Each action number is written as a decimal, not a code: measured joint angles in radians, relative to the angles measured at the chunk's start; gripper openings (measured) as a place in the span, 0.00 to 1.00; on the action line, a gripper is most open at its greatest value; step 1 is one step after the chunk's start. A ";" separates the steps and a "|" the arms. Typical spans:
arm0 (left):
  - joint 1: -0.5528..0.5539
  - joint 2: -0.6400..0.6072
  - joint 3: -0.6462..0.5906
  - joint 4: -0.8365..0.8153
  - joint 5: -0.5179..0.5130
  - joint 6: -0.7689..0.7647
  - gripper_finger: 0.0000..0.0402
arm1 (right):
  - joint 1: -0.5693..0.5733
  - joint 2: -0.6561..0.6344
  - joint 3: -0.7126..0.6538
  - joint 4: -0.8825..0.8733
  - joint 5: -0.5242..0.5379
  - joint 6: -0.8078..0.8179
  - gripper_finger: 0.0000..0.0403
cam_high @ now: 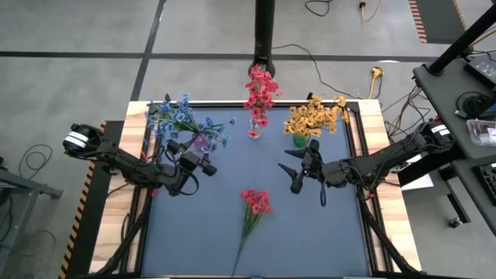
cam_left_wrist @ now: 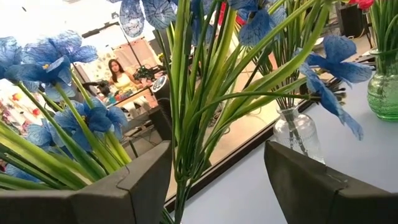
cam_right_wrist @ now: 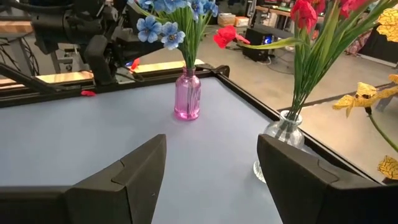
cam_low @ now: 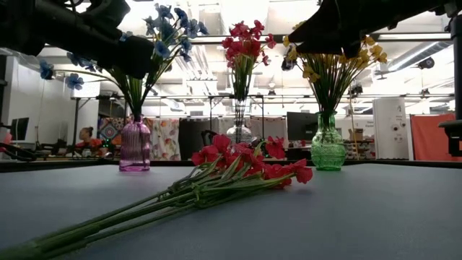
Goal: Sort flowers into vase by color
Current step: Put the blue flower into the purple vase
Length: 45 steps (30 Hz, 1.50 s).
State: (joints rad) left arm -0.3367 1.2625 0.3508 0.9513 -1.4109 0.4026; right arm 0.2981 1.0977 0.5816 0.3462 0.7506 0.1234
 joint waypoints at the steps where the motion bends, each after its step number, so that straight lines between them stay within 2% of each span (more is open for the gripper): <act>1: 0.000 0.000 0.000 0.000 0.000 0.000 0.59 | 0.000 0.000 0.000 0.000 0.000 -0.001 0.61; 23: 0.020 0.000 0.000 -0.034 0.021 -0.039 0.59 | -0.004 0.000 -0.004 -0.005 0.001 -0.017 0.61; 29: 0.101 0.000 0.000 -0.033 0.146 -0.045 0.59 | -0.005 0.000 -0.004 -0.005 0.001 -0.026 0.61; 34: 0.171 0.000 -0.001 -0.032 0.168 -0.045 0.58 | -0.005 0.000 -0.004 -0.005 0.001 -0.026 0.61; 39: 0.184 0.000 -0.001 -0.031 0.169 -0.045 0.51 | -0.005 0.000 -0.004 -0.006 0.001 -0.026 0.61; 45: 0.184 0.000 -0.001 -0.031 0.105 -0.045 0.31 | -0.005 0.000 -0.004 -0.006 0.001 -0.026 0.61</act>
State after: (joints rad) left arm -0.1524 1.2629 0.3500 0.9203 -1.3062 0.3580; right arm 0.2935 1.0977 0.5777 0.3401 0.7513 0.0973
